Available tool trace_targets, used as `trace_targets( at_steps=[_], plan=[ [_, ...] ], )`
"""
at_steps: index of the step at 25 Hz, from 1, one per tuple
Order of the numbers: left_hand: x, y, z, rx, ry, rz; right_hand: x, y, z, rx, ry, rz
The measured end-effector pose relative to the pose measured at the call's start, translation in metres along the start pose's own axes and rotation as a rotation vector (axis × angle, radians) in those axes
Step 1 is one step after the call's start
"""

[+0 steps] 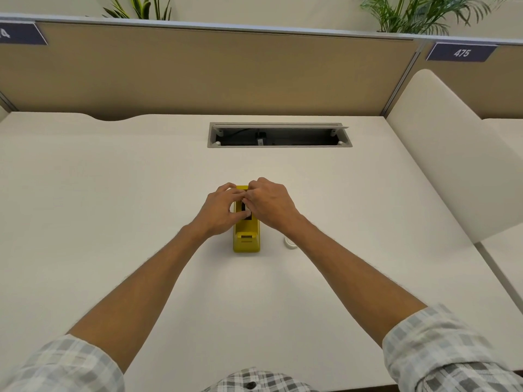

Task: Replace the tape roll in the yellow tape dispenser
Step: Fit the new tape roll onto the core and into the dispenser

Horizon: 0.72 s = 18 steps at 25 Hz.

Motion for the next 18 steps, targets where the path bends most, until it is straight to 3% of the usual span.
trace_targets(
  at_steps=[18],
  plan=[
    [-0.002,0.002,0.001,0.022,0.009,-0.007,-0.001,0.015,0.000,0.020,0.026,-0.024]
  ],
)
Point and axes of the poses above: each hand's wrist, its own z-axis towards the middle knuckle, its own y-axis out of the palm, x = y × z, the point moved 3 cm from there along z, towards the middle knuckle, and after that the axes turned 10 degrees about -z, right-handed, at the moved point
